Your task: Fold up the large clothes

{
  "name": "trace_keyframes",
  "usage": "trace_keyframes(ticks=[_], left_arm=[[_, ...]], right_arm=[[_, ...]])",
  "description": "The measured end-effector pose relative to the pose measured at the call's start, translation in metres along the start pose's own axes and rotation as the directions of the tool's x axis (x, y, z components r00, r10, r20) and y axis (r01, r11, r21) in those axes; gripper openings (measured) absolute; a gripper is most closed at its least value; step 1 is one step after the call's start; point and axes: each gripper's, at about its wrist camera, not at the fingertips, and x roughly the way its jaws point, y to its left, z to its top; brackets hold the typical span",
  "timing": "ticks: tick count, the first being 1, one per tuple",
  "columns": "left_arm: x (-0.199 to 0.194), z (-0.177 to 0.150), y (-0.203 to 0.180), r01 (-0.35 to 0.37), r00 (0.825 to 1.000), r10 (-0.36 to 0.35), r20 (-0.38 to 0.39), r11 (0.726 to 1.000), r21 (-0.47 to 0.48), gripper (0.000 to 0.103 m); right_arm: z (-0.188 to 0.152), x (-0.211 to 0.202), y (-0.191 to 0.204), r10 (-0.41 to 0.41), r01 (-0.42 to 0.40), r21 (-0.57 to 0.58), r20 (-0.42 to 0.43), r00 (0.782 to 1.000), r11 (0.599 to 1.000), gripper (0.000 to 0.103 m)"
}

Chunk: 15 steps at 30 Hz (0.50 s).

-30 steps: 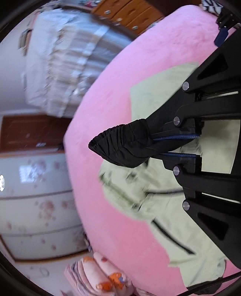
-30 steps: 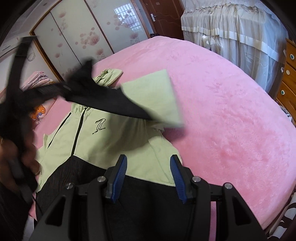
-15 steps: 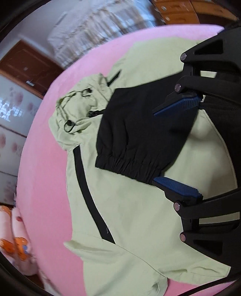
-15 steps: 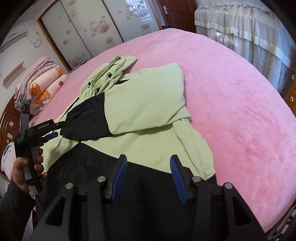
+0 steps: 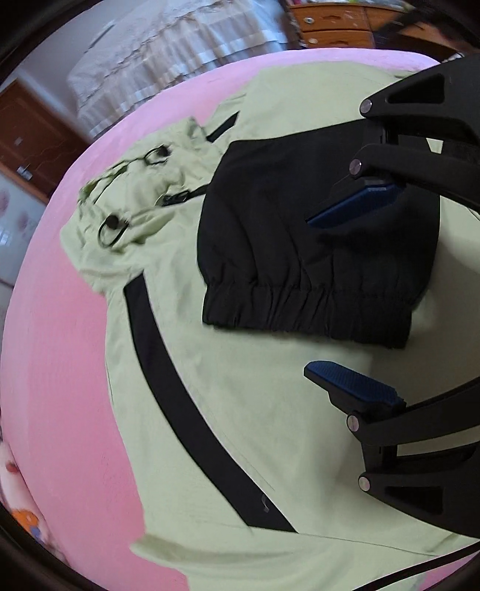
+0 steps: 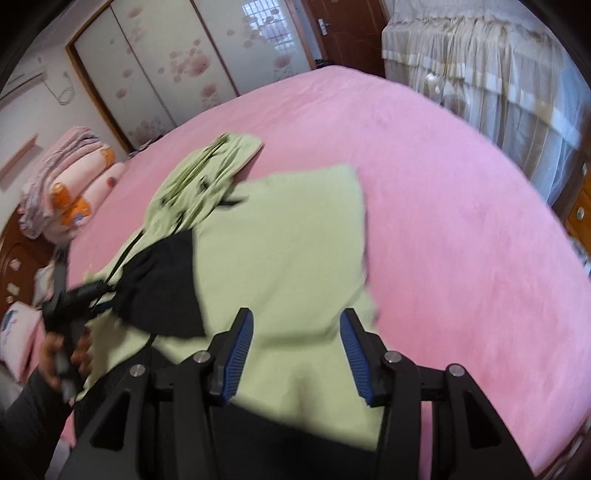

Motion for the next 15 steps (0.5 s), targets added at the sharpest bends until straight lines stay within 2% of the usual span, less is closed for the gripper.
trace_keyframes(ticks=[1,2,4,6,8,10,12,13,14,15], left_arm=[[0.002,0.001,-0.009,0.015,1.000,-0.014,-0.020,0.999,0.036,0.072],[0.002,0.001,-0.015,0.026,0.999,-0.025,-0.028,0.998,0.056,0.072],[0.002,0.000,-0.033,-0.005,1.000,0.009,-0.024,0.990,0.138,0.059],[0.004,-0.001,-0.044,-0.073,0.997,0.078,-0.015,0.976,0.204,0.026],[0.009,0.002,-0.045,-0.087,0.995,0.094,-0.020,0.973,0.214,0.022],[0.008,0.004,-0.042,-0.088,0.996,0.092,-0.010,0.975,0.203,0.019],[0.005,0.005,-0.038,-0.086,0.996,0.087,0.005,0.979,0.184,0.015],[0.002,0.006,-0.036,-0.089,0.996,0.086,0.022,0.981,0.174,0.014],[-0.002,0.006,-0.035,-0.088,0.996,0.083,0.041,0.982,0.166,0.012],[-0.006,0.006,-0.033,-0.101,0.994,0.091,0.065,0.982,0.161,0.012]], right_arm=[[0.015,0.010,-0.002,-0.019,0.019,-0.007,0.001,1.000,1.000,0.066],[0.027,0.021,-0.005,-0.031,0.031,-0.011,-0.003,1.000,0.999,0.068],[0.056,0.055,-0.018,-0.056,0.056,-0.007,-0.045,0.997,0.998,0.068],[0.076,0.084,-0.030,-0.073,0.074,0.012,-0.093,0.993,0.997,0.068],[0.096,0.116,-0.046,-0.085,0.093,0.046,-0.144,0.986,0.995,0.068],[0.107,0.141,-0.059,-0.054,0.074,0.103,-0.186,0.981,0.992,0.067],[0.111,0.156,-0.064,-0.031,0.058,0.129,-0.205,0.978,0.990,0.048],[0.114,0.161,-0.060,-0.028,0.051,0.103,-0.218,0.976,0.993,0.019],[0.116,0.161,-0.055,-0.031,0.048,0.075,-0.224,0.974,0.996,0.012],[0.118,0.156,-0.047,-0.051,0.061,0.045,-0.197,0.979,0.997,0.012]])
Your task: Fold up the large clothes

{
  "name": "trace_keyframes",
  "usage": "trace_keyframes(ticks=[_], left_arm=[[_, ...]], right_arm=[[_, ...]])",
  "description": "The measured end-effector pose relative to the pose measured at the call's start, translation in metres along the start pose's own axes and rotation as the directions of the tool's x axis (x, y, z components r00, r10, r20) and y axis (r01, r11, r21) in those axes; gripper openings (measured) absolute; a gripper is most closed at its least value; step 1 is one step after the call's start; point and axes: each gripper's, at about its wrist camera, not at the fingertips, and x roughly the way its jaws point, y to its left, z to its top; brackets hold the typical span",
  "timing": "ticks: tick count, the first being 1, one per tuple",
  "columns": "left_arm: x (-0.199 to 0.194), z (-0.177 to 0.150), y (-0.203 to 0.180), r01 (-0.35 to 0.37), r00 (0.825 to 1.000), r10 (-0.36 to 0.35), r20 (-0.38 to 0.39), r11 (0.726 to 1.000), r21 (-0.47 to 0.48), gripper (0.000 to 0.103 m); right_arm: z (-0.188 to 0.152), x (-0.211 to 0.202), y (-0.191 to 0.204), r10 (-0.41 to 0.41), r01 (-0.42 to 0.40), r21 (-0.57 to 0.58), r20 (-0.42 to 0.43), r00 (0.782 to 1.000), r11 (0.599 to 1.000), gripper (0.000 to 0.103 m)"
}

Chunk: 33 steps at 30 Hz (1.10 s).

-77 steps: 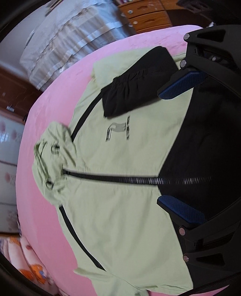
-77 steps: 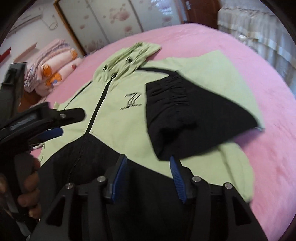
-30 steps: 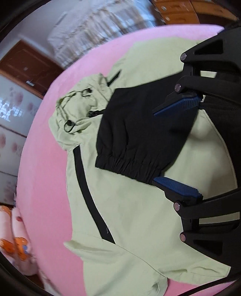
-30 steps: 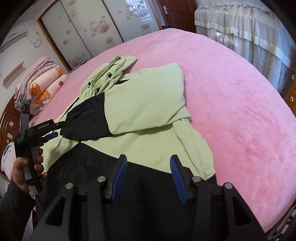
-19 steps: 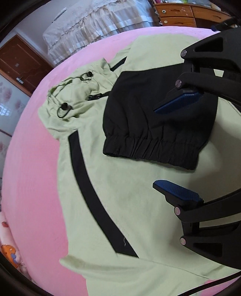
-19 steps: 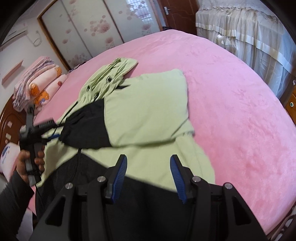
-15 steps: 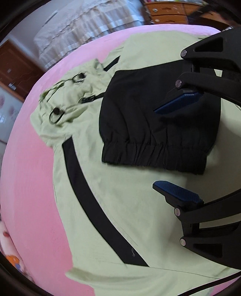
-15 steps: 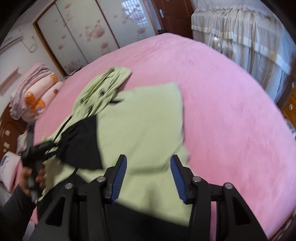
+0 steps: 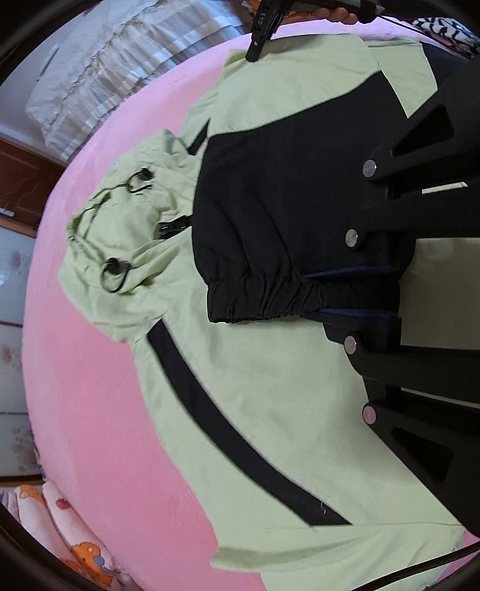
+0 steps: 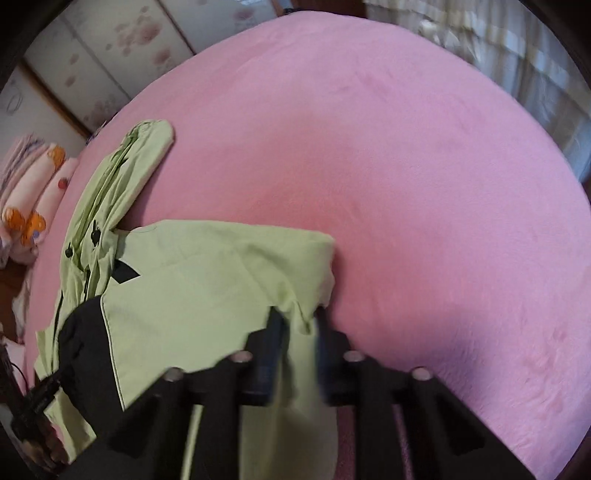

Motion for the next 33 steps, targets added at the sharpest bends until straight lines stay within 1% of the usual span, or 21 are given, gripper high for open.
trace_keyframes(ticks=[2,3,4,6,7,8,10,15,16,17,18,20,21,22,25,26,27,28,29,31,33], left_arm=[[-0.002,-0.002,0.007,-0.047,0.998,0.048,0.031,0.999,-0.019,0.012],[-0.001,-0.005,0.013,-0.046,0.999,0.047,0.022,0.998,-0.037,0.012],[0.002,-0.007,0.019,-0.038,0.999,0.038,0.006,0.998,-0.055,0.013],[0.004,-0.010,0.025,-0.014,1.000,0.013,-0.011,0.998,-0.062,0.019],[0.003,-0.010,0.026,-0.010,1.000,0.009,-0.011,0.998,-0.062,0.022],[0.002,-0.011,0.028,-0.014,1.000,0.013,-0.014,0.998,-0.066,0.030],[0.002,-0.008,0.031,0.000,1.000,-0.003,-0.027,0.997,-0.082,0.036],[0.013,-0.004,0.029,-0.016,0.999,0.013,-0.040,0.996,-0.090,0.035],[0.014,-0.004,0.027,-0.026,0.999,0.023,-0.040,0.996,-0.080,0.030],[0.014,-0.005,0.024,-0.032,0.999,0.030,-0.030,0.997,-0.065,0.020],[0.012,-0.005,0.021,-0.056,0.998,0.055,-0.020,0.997,-0.054,0.018],[0.009,-0.008,0.017,-0.087,0.996,0.088,0.013,0.995,-0.041,0.016],[0.009,-0.009,0.017,-0.091,0.996,0.092,0.019,0.995,-0.044,0.016],[0.010,-0.011,0.018,-0.093,0.995,0.094,0.017,0.994,-0.051,0.016],[0.011,-0.013,0.018,-0.105,0.994,0.105,0.005,0.993,-0.060,0.020],[0.009,-0.012,0.017,-0.110,0.994,0.109,-0.013,0.992,-0.055,0.027],[0.007,-0.012,0.017,-0.105,0.994,0.103,-0.030,0.993,-0.053,0.040],[0.005,-0.012,0.018,-0.087,0.995,0.084,-0.047,0.995,-0.054,0.049],[0.002,-0.013,0.019,-0.073,0.996,0.070,-0.054,0.996,-0.057,0.061],[-0.006,-0.018,0.021,-0.074,0.996,0.072,-0.045,0.996,-0.052,0.063],[-0.009,-0.026,0.023,-0.075,0.996,0.072,-0.049,0.996,-0.043,0.063]], right_arm=[[-0.001,-0.020,0.017,-0.028,0.038,-0.081,0.113,0.993,0.996,0.011],[-0.003,-0.020,0.023,-0.053,0.066,-0.111,0.117,0.992,0.992,0.013],[-0.003,-0.016,0.022,-0.060,0.069,-0.118,0.081,0.995,0.991,0.021],[-0.003,-0.014,0.015,-0.034,0.038,-0.091,0.044,0.998,0.995,0.033],[-0.004,-0.018,0.005,0.006,-0.004,-0.046,0.043,0.999,0.999,0.042],[-0.003,-0.021,-0.002,0.026,-0.025,-0.019,0.050,0.998,0.999,0.048],[-0.004,-0.027,-0.019,0.054,-0.057,0.048,0.074,0.996,0.997,0.053],[-0.004,-0.006,-0.033,0.109,-0.108,0.107,-0.005,0.994,0.988,0.053],[-0.004,-0.001,-0.031,0.111,-0.110,0.101,-0.010,0.994,0.989,0.053],[-0.003,0.002,-0.028,0.110,-0.109,0.092,-0.008,0.994,0.990,0.054],[-0.002,0.005,-0.023,0.116,-0.115,0.081,-0.004,0.993,0.990,0.053],[0.001,0.004,-0.009,0.135,-0.135,0.022,0.017,0.991,0.991,0.006],[0.002,0.000,0.000,0.122,-0.121,-0.030,0.041,0.992,0.992,0.006],[0.002,-0.002,0.007,0.079,-0.075,-0.061,0.074,0.994,0.995,0.006],[0.002,0.019,0.017,-0.067,0.070,-0.102,0.034,0.997,0.992,0.008],[0.002,0.017,0.019,-0.086,0.090,-0.107,0.037,0.996,0.990,0.012],[0.001,0.013,0.020,-0.096,0.099,-0.104,0.038,0.995,0.990,0.015],[0.000,0.006,0.021,-0.092,0.094,-0.097,0.030,0.995,0.991,0.025],[-0.002,-0.002,0.020,-0.050,0.051,-0.091,0.008,0.999,0.995,0.038],[-0.014,-0.023,0.018,0.029,-0.030,-0.087,-0.009,1.000,0.996,0.050],[-0.029,-0.041,0.016,0.050,-0.051,-0.099,-0.007,0.999,0.994,0.052]])
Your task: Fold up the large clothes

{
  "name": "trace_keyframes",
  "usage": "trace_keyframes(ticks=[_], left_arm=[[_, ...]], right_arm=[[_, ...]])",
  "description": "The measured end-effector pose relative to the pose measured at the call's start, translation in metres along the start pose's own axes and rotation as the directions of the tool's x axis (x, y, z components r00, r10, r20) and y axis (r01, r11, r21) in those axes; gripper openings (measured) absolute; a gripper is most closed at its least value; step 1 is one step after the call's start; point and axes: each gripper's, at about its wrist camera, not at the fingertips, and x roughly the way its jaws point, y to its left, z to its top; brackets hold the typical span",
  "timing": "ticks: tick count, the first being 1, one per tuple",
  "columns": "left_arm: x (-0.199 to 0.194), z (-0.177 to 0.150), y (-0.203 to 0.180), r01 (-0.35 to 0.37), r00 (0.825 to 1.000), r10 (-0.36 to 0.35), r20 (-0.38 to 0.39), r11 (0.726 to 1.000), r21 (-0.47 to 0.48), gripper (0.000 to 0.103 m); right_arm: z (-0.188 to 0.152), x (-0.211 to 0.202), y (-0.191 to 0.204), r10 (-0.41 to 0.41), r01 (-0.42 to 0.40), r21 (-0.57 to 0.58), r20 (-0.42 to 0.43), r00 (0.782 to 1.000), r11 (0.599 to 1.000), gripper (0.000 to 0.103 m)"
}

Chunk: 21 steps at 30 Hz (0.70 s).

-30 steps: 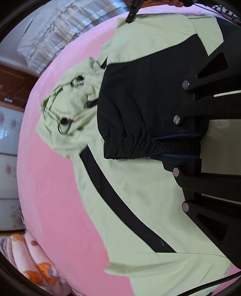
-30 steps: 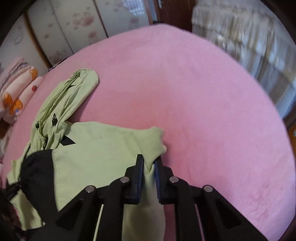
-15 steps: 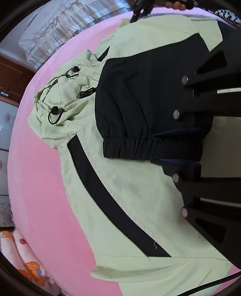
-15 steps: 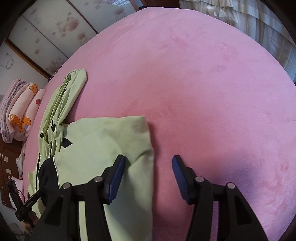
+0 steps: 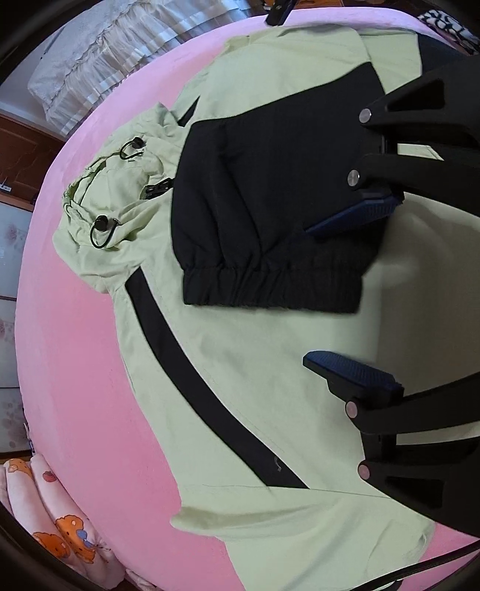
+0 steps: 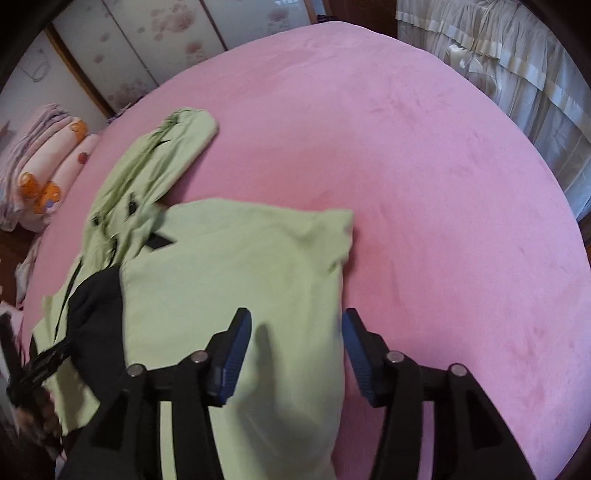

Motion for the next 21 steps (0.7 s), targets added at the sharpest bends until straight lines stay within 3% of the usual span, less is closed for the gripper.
trace_keyframes(ticks=[5,7,8,9,10,11,14,18,21], left_arm=[[-0.001,-0.015,0.002,0.007,1.000,-0.007,0.009,1.000,0.003,0.063],[0.001,-0.018,-0.002,0.021,1.000,-0.021,0.018,1.000,0.005,0.053],[0.002,-0.019,-0.004,0.040,0.999,-0.040,0.019,0.999,0.010,0.035],[0.003,-0.019,-0.007,0.036,0.999,-0.036,0.017,0.999,0.017,0.034],[0.002,-0.019,-0.012,0.015,1.000,-0.016,0.022,0.999,0.029,0.032],[-0.001,-0.020,-0.015,0.009,1.000,-0.010,0.028,0.999,0.037,0.030],[-0.002,-0.028,-0.021,-0.003,1.000,0.002,0.026,0.998,0.057,0.030],[-0.003,-0.034,-0.026,-0.038,0.999,0.036,0.017,0.995,0.096,0.034],[-0.022,-0.033,-0.027,-0.067,0.997,0.064,0.036,0.993,0.101,0.042]], right_arm=[[-0.061,-0.030,-0.008,0.005,-0.006,-0.032,-0.025,1.000,0.999,0.053],[-0.084,-0.022,-0.010,-0.014,0.012,-0.042,-0.055,0.998,0.999,0.053],[-0.089,-0.014,-0.010,-0.024,0.021,-0.044,-0.066,0.998,0.999,0.052],[-0.096,-0.005,-0.011,-0.034,0.030,-0.042,-0.080,0.996,0.999,0.052],[-0.100,0.000,-0.010,-0.037,0.034,-0.040,-0.073,0.997,0.999,0.038],[-0.101,0.000,-0.010,-0.033,0.030,-0.042,-0.065,0.997,0.999,0.018],[-0.103,-0.019,-0.003,-0.087,0.088,-0.054,0.012,0.996,0.995,0.016],[-0.111,-0.003,-0.008,-0.167,0.164,-0.069,-0.036,0.985,0.984,0.018],[-0.104,-0.022,-0.005,-0.196,0.196,-0.042,0.000,0.981,0.980,0.028]])
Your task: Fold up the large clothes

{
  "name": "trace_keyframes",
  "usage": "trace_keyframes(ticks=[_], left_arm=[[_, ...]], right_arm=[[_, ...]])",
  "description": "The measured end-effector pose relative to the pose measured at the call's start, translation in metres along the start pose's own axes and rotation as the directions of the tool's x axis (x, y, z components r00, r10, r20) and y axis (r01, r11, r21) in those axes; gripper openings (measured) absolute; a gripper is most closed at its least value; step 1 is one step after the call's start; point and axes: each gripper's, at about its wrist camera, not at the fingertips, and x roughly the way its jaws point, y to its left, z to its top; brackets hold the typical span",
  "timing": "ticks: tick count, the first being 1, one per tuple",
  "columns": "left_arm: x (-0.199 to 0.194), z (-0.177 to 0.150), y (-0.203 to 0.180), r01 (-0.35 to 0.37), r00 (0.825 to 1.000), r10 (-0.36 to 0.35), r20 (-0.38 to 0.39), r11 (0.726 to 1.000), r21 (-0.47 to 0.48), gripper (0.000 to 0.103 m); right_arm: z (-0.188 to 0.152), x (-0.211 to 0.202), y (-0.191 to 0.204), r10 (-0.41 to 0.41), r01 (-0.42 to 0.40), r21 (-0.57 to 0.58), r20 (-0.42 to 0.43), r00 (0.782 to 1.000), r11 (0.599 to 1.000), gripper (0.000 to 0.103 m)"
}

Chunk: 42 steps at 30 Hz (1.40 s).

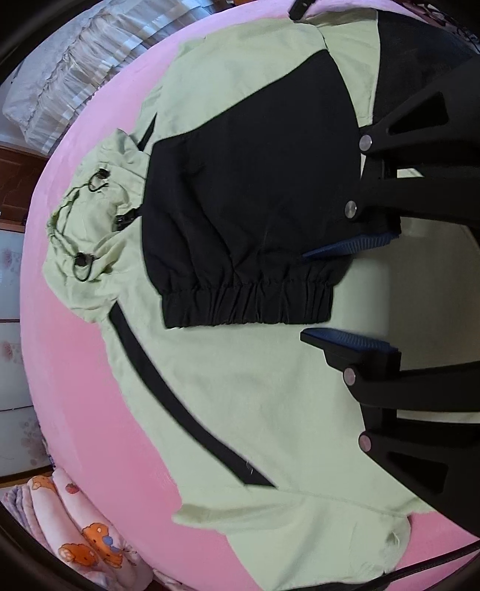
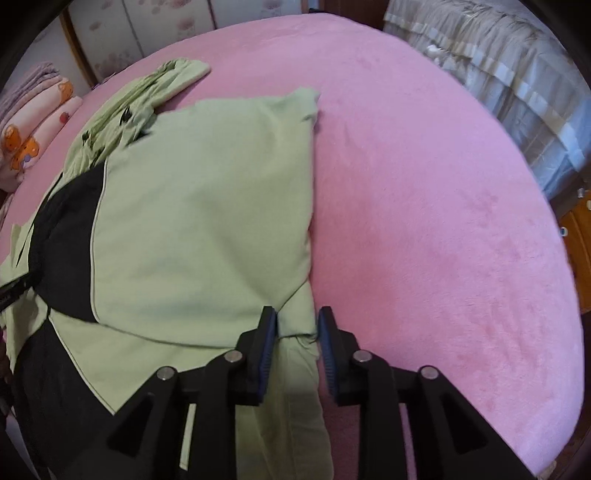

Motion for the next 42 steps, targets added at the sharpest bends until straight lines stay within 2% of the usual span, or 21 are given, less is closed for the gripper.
trace_keyframes(ticks=[2,4,6,7,12,15,17,19,21,22,23,25,27,30,37,42], left_arm=[[-0.017,0.001,0.001,-0.015,0.998,0.015,0.063,1.000,-0.005,0.044],[-0.029,0.007,-0.001,-0.015,0.992,0.016,0.124,1.000,-0.006,0.044],[-0.031,0.017,-0.004,0.007,0.988,-0.003,0.152,1.000,-0.025,0.044],[-0.028,0.023,-0.007,0.021,0.989,-0.016,0.150,0.999,-0.034,0.044],[0.007,0.048,-0.036,0.067,0.991,-0.060,0.120,0.996,-0.061,0.044],[0.031,0.057,-0.051,0.028,0.994,-0.023,0.107,0.999,-0.040,0.044],[0.046,0.061,-0.052,-0.007,0.996,0.010,0.093,1.000,-0.026,0.044],[0.057,0.067,-0.047,-0.014,0.996,0.014,0.090,1.000,-0.009,0.044],[0.060,0.071,-0.042,0.016,0.996,-0.016,0.088,1.000,0.002,0.044],[0.061,0.073,-0.041,0.024,0.996,-0.025,0.086,1.000,0.011,0.044],[0.062,0.074,-0.039,0.028,0.996,-0.029,0.087,0.999,0.019,0.044],[0.065,0.076,-0.039,0.028,0.996,-0.031,0.086,0.999,0.032,0.044],[0.065,0.076,-0.041,0.016,0.996,-0.020,0.086,0.999,0.041,0.044],[0.064,0.076,-0.044,-0.004,0.996,0.000,0.087,0.999,0.045,0.048],[0.051,0.075,-0.049,0.003,0.999,-0.004,0.054,1.000,0.030,0.057],[0.026,0.067,-0.049,-0.020,0.997,0.017,0.070,0.998,0.052,0.067]], right_arm=[[0.006,-0.021,0.004,-0.010,0.010,-0.001,0.071,0.997,1.000,0.041],[0.011,-0.041,0.015,-0.009,0.014,-0.027,0.155,0.988,1.000,0.044],[0.023,-0.047,0.035,0.051,-0.039,-0.065,0.183,0.982,0.997,0.043],[0.031,-0.045,0.048,0.102,-0.087,-0.089,0.181,0.978,0.992,0.043],[0.057,-0.007,0.123,0.207,-0.181,-0.184,0.135,0.969,0.966,0.043],[0.069,0.028,0.156,0.258,-0.239,-0.211,0.065,0.964,0.948,0.043],[0.077,0.046,0.164,0.228,-0.211,-0.225,0.055,0.972,0.951,0.043],[0.085,0.059,0.150,0.150,-0.130,-0.217,0.079,0.986,0.967,0.041],[0.095,0.068,0.114,0.061,-0.041,-0.172,0.115,0.992,0.984,0.040],[0.100,0.069,0.092,0.023,-0.005,-0.136,0.129,0.991,0.991,0.035],[0.103,0.069,0.073,-0.004,0.019,-0.106,0.140,0.990,0.994,0.026],[0.113,0.068,0.026,-0.110,0.113,-0.013,0.151,0.982,0.994,0.026],[0.118,0.069,-0.006,-0.114,0.109,0.050,0.124,0.986,0.993,0.026],[0.117,0.065,-0.024,-0.097,0.089,0.079,0.109,0.989,0.993,0.026],[0.106,0.049,-0.014,-0.060,0.048,0.114,0.109,0.992,0.992,0.027],[0.096,0.027,-0.007,-0.030,0.016,0.121,0.116,0.993,0.993,0.028]])
